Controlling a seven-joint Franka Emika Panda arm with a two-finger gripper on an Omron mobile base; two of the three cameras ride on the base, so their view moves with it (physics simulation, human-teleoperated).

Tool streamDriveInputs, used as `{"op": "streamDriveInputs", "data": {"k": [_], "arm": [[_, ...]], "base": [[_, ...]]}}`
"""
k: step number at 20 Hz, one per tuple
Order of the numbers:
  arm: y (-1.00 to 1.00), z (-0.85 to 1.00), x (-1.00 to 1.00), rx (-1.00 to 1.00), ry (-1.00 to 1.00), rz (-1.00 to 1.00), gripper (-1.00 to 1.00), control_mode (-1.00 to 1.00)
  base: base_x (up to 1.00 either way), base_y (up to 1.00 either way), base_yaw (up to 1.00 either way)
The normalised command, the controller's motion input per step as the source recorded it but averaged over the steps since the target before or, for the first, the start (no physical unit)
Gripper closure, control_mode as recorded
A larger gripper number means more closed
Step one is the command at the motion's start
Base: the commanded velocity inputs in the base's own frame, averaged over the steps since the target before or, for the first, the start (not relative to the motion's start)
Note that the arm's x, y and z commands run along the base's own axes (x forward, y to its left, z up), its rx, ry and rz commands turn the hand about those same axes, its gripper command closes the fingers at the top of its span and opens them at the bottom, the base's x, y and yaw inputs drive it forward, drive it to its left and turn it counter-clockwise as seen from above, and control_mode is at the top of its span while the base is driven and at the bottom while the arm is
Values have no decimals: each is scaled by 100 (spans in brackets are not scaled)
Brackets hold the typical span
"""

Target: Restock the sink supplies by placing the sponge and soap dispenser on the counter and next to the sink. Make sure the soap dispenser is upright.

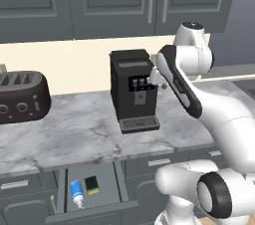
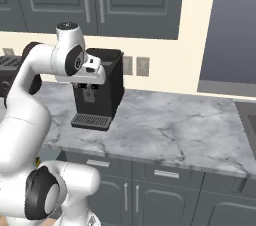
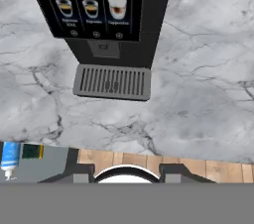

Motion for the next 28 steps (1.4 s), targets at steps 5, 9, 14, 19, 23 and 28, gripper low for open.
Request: {"op": "streamDriveInputs", "data": {"k": [5, 9, 14, 19, 23, 28], "arm": [[14, -17, -50, 0, -4, 0, -100, -100], [95, -66, -65, 0, 5, 0, -100, -100], [100, -82, -27, 0, 19, 0, -100, -100], [62, -50, 0, 0, 15, 0, -100, -100], [27, -14, 0, 0, 0, 1, -100, -100], [57, -17, -7, 0, 1, 1, -100, -100]], "base": [[0, 0, 0], [0, 0, 0], [0, 0, 0], [0, 0, 0], [0, 0, 0], [0, 0, 0]]}}
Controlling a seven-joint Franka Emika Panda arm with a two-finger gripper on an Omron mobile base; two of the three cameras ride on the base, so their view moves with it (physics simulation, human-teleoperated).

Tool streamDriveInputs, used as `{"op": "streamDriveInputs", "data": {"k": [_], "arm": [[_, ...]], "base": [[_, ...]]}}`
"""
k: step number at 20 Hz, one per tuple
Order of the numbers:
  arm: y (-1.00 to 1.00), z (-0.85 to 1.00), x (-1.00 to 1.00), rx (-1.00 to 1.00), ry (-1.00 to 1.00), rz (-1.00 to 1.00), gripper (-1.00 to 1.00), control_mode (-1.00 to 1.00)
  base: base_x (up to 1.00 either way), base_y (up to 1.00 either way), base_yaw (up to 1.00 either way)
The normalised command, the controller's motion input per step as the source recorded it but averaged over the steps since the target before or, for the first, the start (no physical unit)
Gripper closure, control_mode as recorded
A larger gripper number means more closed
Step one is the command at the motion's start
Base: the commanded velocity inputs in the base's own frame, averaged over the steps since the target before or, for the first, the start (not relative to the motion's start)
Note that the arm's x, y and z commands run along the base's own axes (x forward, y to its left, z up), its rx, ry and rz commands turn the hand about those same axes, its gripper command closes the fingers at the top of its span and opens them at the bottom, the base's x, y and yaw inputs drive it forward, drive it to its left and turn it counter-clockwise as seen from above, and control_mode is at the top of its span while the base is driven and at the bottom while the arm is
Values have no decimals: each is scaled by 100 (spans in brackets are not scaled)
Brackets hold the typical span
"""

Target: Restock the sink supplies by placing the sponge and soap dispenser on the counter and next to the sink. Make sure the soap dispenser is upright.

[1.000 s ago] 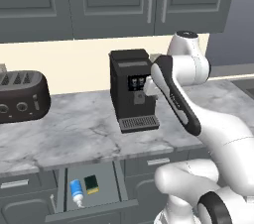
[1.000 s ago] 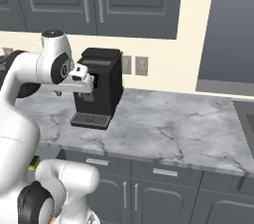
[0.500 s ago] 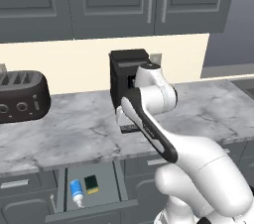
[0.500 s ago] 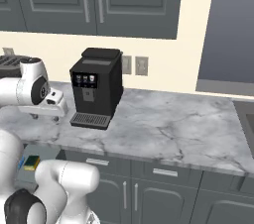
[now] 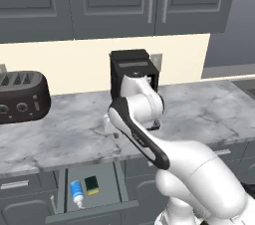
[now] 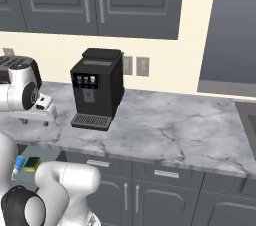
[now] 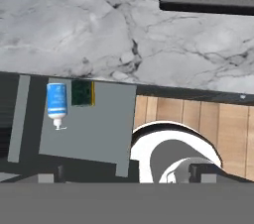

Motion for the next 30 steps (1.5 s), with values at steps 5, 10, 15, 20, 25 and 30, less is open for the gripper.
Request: {"op": "streamDriveInputs", "data": {"k": [5, 10, 15, 20, 25, 30], "arm": [[98, -60, 0, 0, 7, -1, -100, -100], [66, -82, 0, 0, 15, 0, -100, -100], [45, -70, -39, 6, 4, -5, -100, -100], [25, -66, -42, 4, 0, -6, -100, -100], [11, -61, -4, 1, 0, -1, -100, -100], [0, -30, 0, 2, 2, 0, -100, -100]], "base": [[0, 0, 0], [0, 0, 0], [0, 0, 0], [0, 0, 0], [0, 0, 0], [0, 0, 0]]}}
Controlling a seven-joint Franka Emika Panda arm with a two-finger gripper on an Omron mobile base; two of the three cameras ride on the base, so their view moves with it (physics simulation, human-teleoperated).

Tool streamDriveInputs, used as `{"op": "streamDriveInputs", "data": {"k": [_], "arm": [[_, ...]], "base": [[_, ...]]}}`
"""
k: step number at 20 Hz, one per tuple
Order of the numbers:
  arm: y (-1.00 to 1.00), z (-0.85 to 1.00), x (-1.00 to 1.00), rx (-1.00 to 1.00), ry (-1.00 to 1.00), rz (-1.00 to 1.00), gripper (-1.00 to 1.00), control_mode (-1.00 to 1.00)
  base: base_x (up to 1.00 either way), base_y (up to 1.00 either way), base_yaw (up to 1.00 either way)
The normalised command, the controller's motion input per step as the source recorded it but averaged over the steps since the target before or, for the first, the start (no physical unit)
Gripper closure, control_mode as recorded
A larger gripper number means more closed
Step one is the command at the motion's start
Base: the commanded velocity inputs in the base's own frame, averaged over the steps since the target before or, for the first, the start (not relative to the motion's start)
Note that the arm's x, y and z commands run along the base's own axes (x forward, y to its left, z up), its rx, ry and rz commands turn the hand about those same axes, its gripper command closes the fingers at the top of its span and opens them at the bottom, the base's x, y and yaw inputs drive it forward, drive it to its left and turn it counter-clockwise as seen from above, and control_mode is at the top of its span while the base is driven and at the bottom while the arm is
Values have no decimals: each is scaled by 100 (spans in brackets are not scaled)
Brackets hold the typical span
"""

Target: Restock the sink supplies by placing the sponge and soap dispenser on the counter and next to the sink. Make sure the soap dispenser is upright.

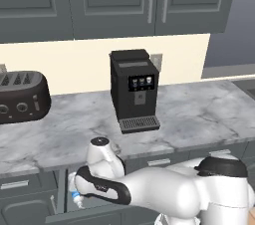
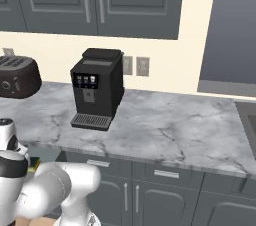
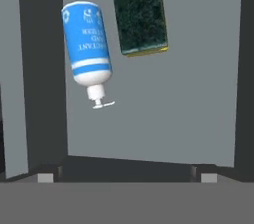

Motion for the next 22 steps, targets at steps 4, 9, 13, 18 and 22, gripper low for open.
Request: {"op": "streamDriveInputs", "data": {"k": [4, 9, 13, 18, 22], "arm": [[0, -28, 0, 0, 5, 2, -100, -100], [0, -25, 5, 0, 2, 5, -100, -100], [3, -22, 13, 0, 8, 9, -100, -100], [20, -27, 0, -2, 4, 8, -100, -100], [33, -18, -16, 0, 1, 9, -100, -100]], "base": [[0, 0, 0], [0, 0, 0], [0, 0, 0], [0, 0, 0], [0, 0, 0]]}}
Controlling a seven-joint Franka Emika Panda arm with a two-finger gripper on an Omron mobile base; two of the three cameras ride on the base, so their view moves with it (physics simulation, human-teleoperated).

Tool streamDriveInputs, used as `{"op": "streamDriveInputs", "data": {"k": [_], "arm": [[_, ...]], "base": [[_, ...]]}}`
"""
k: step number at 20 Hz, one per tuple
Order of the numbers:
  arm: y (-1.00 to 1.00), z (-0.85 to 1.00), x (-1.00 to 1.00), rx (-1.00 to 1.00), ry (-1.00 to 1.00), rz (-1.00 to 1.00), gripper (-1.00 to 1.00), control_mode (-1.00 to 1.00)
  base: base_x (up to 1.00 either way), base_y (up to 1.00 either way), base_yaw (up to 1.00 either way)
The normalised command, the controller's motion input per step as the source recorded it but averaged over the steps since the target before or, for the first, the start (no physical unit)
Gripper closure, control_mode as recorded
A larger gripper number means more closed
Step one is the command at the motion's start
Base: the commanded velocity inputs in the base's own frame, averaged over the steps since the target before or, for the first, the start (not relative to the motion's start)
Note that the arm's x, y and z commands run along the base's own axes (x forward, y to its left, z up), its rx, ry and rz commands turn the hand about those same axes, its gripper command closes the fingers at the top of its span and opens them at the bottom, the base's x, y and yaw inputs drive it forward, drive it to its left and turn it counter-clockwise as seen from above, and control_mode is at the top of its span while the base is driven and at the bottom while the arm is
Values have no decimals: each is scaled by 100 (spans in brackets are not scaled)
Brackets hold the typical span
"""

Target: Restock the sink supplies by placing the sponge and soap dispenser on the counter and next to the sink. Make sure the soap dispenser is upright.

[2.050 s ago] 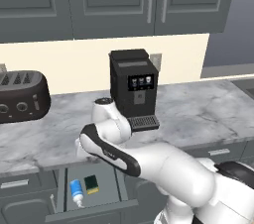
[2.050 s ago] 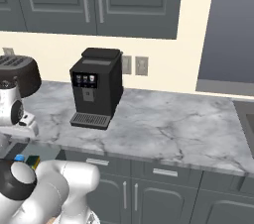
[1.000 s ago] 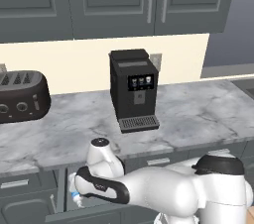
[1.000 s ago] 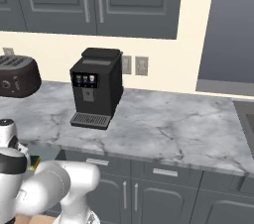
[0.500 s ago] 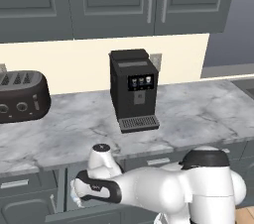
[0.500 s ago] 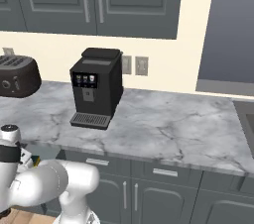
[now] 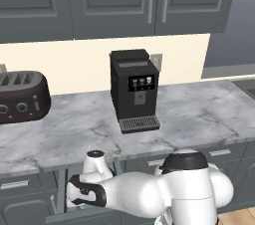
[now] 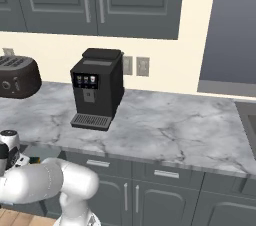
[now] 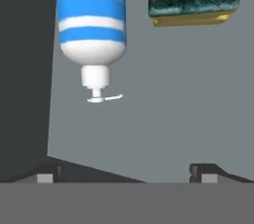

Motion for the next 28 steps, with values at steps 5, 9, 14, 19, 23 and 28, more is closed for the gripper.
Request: {"op": "streamDriveInputs", "data": {"k": [5, 9, 14, 19, 23, 28], "arm": [[34, -2, -54, 0, 0, 5, -100, -100], [17, -3, -85, 0, 0, 0, -100, -100], [2, 0, -100, 3, 2, 0, -100, -100], [-10, 13, -74, 3, 0, 0, -100, -100], [-41, 34, 64, 6, 0, 0, -100, -100], [2, 10, 81, 2, 0, 0, -100, -100]], "base": [[0, 0, 0], [0, 0, 0], [0, 0, 0], [0, 0, 0], [0, 0, 0], [0, 0, 0]]}}
